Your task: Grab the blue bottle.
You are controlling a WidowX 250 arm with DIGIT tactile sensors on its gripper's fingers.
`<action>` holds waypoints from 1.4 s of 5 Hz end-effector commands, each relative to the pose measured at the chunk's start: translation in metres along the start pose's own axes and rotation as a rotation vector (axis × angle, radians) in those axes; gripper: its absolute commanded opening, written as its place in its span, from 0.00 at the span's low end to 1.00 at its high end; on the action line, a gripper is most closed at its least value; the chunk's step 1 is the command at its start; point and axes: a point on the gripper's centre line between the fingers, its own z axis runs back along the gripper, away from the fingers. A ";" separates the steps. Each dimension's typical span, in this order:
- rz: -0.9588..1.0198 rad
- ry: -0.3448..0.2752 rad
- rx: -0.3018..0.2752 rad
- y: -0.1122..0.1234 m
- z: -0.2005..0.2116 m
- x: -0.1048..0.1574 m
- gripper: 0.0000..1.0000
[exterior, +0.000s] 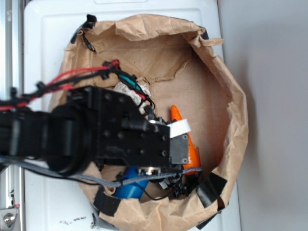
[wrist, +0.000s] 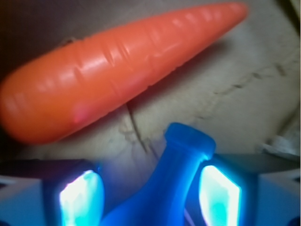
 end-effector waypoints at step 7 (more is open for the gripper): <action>0.079 -0.273 0.001 0.062 0.182 0.050 0.00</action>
